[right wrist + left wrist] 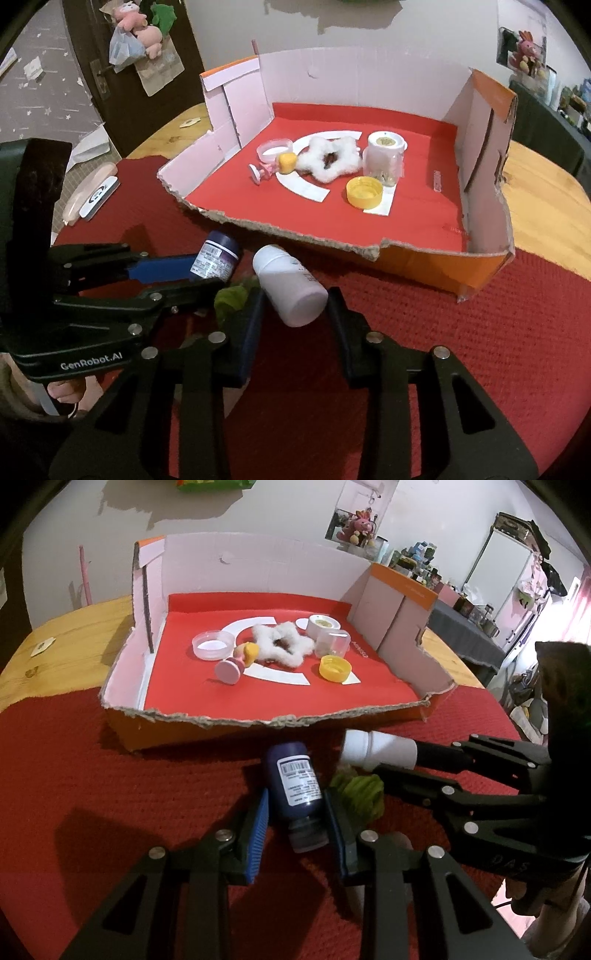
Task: Organize objects
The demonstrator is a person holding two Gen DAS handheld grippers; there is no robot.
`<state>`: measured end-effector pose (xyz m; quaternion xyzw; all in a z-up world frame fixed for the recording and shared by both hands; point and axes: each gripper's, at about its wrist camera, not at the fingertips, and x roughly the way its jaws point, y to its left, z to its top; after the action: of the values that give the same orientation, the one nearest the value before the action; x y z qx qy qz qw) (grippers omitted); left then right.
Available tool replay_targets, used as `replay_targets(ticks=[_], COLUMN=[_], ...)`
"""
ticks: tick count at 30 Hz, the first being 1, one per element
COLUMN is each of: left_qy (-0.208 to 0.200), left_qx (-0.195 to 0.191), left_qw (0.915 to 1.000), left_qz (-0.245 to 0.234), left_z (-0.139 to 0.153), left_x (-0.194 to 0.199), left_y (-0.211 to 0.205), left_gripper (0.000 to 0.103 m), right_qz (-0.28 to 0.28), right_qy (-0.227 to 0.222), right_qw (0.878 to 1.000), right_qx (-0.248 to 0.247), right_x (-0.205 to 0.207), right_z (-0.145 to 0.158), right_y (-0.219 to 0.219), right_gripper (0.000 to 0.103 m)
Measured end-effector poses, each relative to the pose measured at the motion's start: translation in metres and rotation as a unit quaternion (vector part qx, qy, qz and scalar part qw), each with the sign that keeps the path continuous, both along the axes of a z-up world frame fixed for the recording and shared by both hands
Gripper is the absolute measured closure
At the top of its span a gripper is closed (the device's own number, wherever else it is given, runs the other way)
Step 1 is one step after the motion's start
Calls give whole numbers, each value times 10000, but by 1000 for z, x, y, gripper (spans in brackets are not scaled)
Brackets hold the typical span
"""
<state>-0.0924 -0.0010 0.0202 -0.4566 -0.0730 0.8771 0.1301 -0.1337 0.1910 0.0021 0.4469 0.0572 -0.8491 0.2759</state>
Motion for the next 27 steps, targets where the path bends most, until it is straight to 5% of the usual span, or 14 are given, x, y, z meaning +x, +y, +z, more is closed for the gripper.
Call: replay_targets(ticks=[27], left_qy=[101], left_qx=[62], left_qw=[9999], left_qz=[-12], left_z=[11], left_x=[10], left_y=[-2], left_gripper=[72], right_qz=[-300], right_qy=[106], right_qw=[9991], right_qx=[-281], right_x=[13], right_z=[11], right_y=[20], right_gripper=[75])
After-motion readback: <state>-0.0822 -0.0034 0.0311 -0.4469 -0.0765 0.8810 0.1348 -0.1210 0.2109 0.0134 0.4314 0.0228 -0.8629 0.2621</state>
